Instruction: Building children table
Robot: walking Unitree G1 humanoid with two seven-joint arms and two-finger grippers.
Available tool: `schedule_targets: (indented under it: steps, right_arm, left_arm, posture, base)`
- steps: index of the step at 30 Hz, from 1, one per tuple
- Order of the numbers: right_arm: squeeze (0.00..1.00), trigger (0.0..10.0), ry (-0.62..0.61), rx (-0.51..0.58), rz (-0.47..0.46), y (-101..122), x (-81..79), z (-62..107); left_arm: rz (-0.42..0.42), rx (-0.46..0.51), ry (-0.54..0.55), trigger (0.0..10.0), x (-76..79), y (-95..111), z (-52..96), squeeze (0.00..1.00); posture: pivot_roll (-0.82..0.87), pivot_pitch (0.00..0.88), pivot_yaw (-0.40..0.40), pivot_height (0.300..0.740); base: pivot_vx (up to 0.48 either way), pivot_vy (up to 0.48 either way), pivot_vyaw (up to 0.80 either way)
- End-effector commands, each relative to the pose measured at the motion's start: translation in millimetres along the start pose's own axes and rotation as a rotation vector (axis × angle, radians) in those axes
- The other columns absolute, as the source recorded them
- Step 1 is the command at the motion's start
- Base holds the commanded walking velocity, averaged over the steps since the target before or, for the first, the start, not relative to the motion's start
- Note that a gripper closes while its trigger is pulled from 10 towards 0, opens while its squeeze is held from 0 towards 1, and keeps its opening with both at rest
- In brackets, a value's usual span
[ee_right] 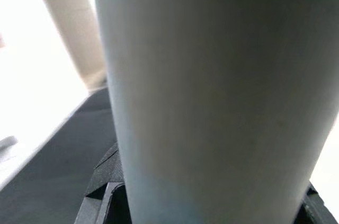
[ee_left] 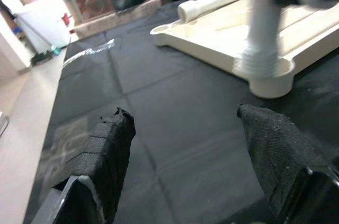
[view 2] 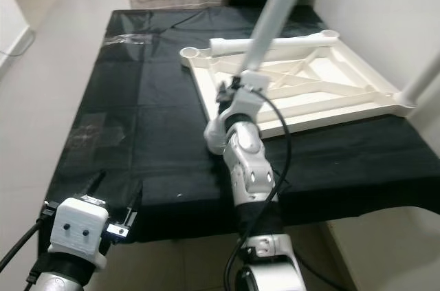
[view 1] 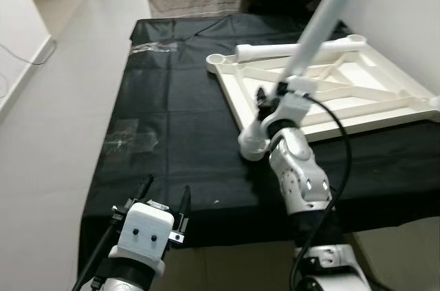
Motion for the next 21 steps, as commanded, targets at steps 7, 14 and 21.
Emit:
schedule_targets:
  steps: [7,14,21]
  right_arm:
    - [0.00,10.0,0.339,-0.333,0.013,-56.6,-6.5,9.6]
    - [0.00,10.0,0.400,0.054,-0.292,47.6,-26.6,-35.4]
    - [0.00,10.0,-0.023,0.372,-0.070,113.5,16.2,-46.6]
  left_arm:
    - [-0.005,-0.025,-0.013,10.0,2.7,-5.7,1.9,0.00]
    - [-0.011,-0.024,-0.005,10.0,0.6,-6.6,-0.6,0.00]
    - [-0.008,-0.025,-0.003,10.0,1.0,-7.2,-1.3,0.00]
  posture:
    - [0.14,0.148,-0.002,0.740]
    - [0.15,0.145,-0.013,0.740]
    - [0.15,0.142,-0.017,0.740]
  base:
    - [0.000,0.000,0.00]
    - [0.000,0.000,0.00]
    - [0.000,0.000,0.00]
Point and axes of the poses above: a point about 5 cm out from each wrist's last joint towards the gripper, its own z axis pointing back from the gripper into the wrist, its own y axis along the axis of the wrist's last joint, x = y × z, the point moved 1 cm from there along -z, pointing out of the wrist towards the gripper, and after that the axes turned 10 degrees about -z, right-handed, at the moved point
